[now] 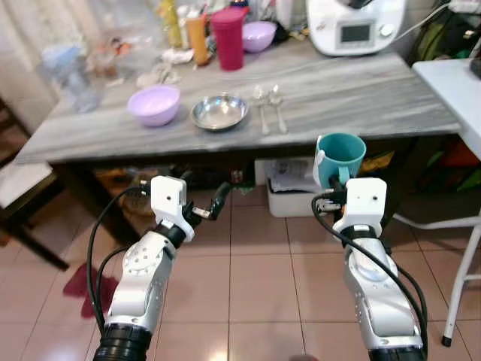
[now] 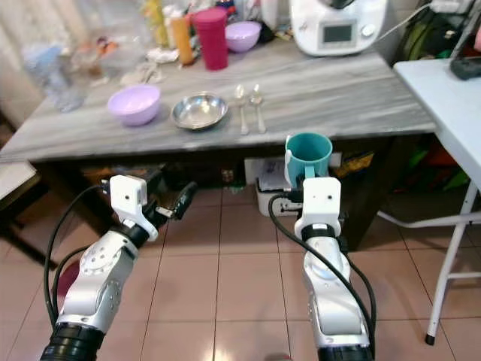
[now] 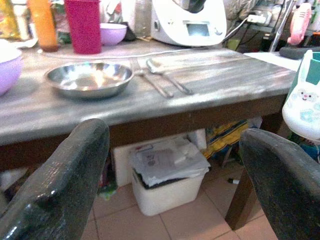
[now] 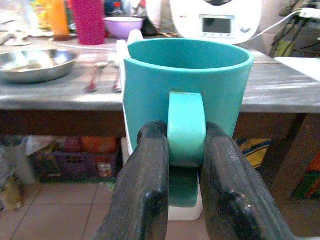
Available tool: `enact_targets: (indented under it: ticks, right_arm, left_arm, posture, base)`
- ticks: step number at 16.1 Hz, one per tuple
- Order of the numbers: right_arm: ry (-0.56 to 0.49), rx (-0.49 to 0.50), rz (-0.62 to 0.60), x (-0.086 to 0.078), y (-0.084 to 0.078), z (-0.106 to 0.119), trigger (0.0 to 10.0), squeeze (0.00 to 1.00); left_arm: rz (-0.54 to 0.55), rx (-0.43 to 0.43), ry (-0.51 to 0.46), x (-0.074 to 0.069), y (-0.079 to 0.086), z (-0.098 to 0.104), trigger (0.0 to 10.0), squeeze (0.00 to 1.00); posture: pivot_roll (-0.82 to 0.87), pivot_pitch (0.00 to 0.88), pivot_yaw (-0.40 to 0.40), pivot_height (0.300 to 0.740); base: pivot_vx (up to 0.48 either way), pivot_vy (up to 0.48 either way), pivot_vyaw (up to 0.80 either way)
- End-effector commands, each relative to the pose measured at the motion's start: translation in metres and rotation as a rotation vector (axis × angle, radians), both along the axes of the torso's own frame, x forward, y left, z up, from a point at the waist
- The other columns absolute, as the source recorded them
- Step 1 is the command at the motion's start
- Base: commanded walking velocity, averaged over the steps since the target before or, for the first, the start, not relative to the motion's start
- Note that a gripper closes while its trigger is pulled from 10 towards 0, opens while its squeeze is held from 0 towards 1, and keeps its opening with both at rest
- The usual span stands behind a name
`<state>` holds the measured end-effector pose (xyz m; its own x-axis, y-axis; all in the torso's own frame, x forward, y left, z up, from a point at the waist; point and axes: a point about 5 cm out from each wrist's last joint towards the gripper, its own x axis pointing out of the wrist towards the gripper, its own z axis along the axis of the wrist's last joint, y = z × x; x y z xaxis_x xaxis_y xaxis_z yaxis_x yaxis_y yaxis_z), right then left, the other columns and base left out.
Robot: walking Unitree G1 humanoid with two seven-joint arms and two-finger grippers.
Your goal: Setting the table
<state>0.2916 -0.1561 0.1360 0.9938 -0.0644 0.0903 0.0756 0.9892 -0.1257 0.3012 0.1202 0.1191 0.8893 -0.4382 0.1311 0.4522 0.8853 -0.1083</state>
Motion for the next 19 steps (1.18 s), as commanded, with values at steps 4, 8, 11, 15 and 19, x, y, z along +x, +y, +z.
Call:
enact_targets:
  ticks: [4, 8, 11, 15, 19]
  right_arm:
    - [-0.042, -0.018, -0.013, 0.001, -0.005, 0.009, 10.0, 0.00]
    - [-0.067, -0.035, -0.012, 0.000, -0.005, 0.014, 10.0, 0.00]
    - [-0.082, -0.039, -0.010, 0.000, -0.005, 0.018, 10.0, 0.00]
    - [-0.116, -0.060, -0.011, -0.004, -0.008, 0.029, 10.0, 0.00]
    - [-0.151, -0.106, -0.012, -0.019, -0.012, 0.036, 10.0, 0.00]
  left_arm:
    - [-0.023, -0.003, -0.010, 0.000, -0.005, 0.003, 10.0, 0.00]
    - [-0.022, -0.002, -0.026, -0.001, -0.006, 0.008, 10.0, 0.00]
    - [0.001, 0.000, -0.047, -0.002, -0.004, 0.013, 10.0, 0.00]
    - [0.032, 0.022, -0.051, -0.017, 0.005, 0.012, 10.0, 0.00]
    - [0.094, 0.055, -0.039, -0.029, 0.025, 0.007, 10.0, 0.00]
  posture:
    - [-0.24, 0.067, 0.096, 0.740]
    - [-0.24, 0.070, 0.098, 0.740]
    - [-0.24, 0.075, 0.098, 0.740]
    - [-0.24, 0.080, 0.095, 0.740]
    - [-0.24, 0.086, 0.093, 0.740]
  base:
    - [0.377, 0.000, 0.00]
    - [0.377, 0.000, 0.00]
    - [0.326, 0.000, 0.00]
    - [0.064, 0.000, 0.00]
    - [0.000, 0.000, 0.00]
